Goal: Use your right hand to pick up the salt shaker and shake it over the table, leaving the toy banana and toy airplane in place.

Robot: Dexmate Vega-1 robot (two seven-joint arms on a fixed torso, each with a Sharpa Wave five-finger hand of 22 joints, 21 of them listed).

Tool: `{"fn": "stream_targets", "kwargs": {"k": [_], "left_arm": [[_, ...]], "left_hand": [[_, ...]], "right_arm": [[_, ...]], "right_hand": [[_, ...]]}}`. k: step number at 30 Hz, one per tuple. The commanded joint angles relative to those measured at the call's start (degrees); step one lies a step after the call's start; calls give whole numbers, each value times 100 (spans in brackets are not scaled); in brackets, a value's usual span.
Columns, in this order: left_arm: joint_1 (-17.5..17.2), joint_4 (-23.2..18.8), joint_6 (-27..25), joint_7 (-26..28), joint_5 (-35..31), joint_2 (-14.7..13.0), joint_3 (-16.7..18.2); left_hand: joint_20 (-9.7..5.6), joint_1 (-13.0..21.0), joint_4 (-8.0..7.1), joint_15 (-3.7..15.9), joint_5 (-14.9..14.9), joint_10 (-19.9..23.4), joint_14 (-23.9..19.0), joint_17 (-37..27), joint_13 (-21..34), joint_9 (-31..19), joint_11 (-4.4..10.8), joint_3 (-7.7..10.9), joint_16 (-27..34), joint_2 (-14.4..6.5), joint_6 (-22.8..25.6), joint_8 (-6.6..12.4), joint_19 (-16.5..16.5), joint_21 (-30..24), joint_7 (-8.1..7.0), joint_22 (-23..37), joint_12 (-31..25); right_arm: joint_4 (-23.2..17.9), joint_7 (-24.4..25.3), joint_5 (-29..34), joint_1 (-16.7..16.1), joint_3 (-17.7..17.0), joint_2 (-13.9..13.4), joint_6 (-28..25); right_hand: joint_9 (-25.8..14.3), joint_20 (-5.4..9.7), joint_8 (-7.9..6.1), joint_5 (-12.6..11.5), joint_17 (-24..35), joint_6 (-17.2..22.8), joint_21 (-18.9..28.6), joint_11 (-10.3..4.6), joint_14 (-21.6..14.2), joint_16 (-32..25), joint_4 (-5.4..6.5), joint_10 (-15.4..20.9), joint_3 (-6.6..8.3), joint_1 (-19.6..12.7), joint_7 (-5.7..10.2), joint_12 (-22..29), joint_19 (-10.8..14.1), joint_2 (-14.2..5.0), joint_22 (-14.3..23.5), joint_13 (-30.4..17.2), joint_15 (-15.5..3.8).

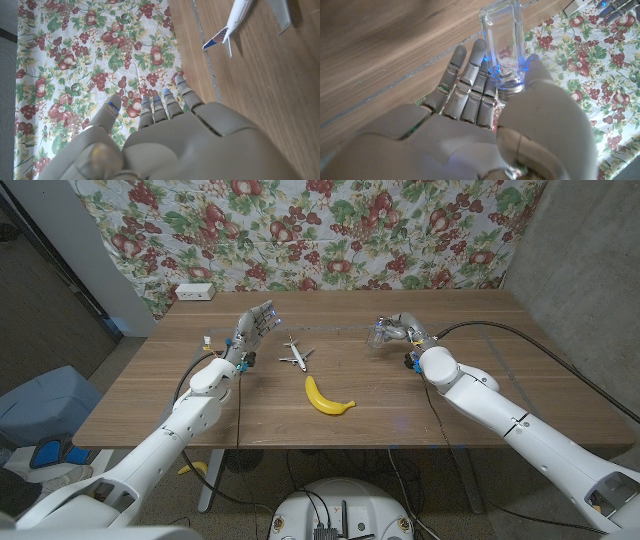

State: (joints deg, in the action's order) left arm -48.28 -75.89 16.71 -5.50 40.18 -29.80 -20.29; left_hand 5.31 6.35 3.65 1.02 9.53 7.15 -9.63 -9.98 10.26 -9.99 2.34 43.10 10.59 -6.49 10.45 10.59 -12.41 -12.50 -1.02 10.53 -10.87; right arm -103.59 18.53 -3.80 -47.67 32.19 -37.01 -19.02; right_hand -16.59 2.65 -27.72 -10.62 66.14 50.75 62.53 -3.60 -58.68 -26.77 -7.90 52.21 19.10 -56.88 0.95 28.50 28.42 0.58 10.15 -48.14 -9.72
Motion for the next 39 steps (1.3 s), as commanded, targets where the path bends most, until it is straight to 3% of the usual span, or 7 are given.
{"fn": "stream_targets", "kwargs": {"k": [1,20,39], "left_arm": [[3,10,6,-27,19,0,11],[-10,-18,-7,43,-6,-4,16],[7,2,-4,40,-5,12,10]], "left_hand": [[17,-66,-12,6,24,38,-37,-15,8,-35,-8,50,1,-292,74,19,-56,4,11,23,-35],[17,-74,-24,8,25,45,-38,-18,8,-35,-4,57,1,-299,82,16,-57,5,16,24,-34],[14,-81,-37,11,27,45,-42,-18,9,-35,-10,69,2,-304,83,13,-64,3,17,24,-31]], "right_arm": [[228,680,140,-197,-62,267,487],[827,2648,437,-554,-356,1419,1175],[875,2882,460,-598,-417,1565,1214]], "right_hand": [[-138,615,-22,-23,22,256,40,-587,-59,6,-73,640,553,-766,224,-17,-31,-753,-1,-11,-281],[-120,593,-1,-8,69,263,75,-582,-102,43,-73,669,583,-757,194,-53,-22,-760,-2,-3,-269],[-122,575,3,1,106,282,102,-550,-138,59,-80,686,597,-748,179,-66,-10,-745,-3,-20,-268]]}}
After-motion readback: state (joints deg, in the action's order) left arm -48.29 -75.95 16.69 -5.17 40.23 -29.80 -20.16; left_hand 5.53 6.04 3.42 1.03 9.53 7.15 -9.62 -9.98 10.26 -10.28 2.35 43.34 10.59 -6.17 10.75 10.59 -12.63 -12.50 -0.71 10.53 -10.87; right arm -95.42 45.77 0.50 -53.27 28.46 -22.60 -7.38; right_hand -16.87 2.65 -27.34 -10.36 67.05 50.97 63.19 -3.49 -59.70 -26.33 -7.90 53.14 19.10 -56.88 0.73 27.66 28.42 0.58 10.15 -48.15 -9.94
